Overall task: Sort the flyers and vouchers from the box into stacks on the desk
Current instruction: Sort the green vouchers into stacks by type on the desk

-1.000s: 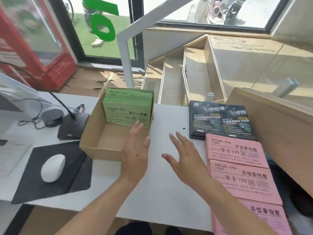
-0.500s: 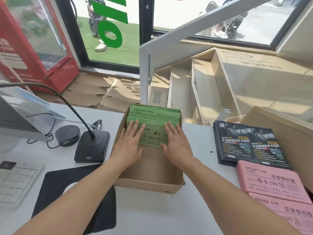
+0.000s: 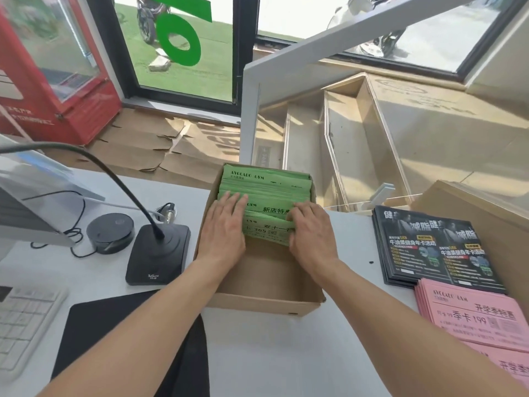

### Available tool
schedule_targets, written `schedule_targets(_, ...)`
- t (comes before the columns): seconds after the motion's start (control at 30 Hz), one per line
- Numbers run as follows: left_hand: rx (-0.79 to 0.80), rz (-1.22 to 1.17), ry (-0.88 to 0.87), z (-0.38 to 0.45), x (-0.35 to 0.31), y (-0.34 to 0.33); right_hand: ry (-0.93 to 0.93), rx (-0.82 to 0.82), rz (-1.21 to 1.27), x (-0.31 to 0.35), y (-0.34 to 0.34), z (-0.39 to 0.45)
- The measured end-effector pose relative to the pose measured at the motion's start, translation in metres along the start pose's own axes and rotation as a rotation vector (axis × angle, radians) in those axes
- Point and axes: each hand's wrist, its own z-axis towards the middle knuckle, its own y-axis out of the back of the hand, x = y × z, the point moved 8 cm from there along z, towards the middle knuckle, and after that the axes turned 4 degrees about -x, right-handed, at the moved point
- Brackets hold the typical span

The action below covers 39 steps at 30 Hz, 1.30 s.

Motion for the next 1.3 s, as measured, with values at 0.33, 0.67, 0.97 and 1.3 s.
schedule_targets(0.33,-0.082,0.005,-0.03,0.003,-0.001,0.011,-0.032,-0.059,0.122,-0.007,0.007,-0.004)
schedule_targets(0.67,-0.39,-0.41,-0.313,-0.034,-0.087,0.103,-0.084,-0.572,0.397,-0.053,0.145,-0.064)
schedule_targets(0.97,-0.099,-0.611,-0.411,-0.125,-0.233,0.047,-0.269,-0.236,0.519,-0.192,0.152,-0.205)
schedule_targets(1.3,0.193,-0.749,0.38,-0.193,-0.173,-0.051,-0.281,0.046,0.399,-0.217,0.071,-0.256)
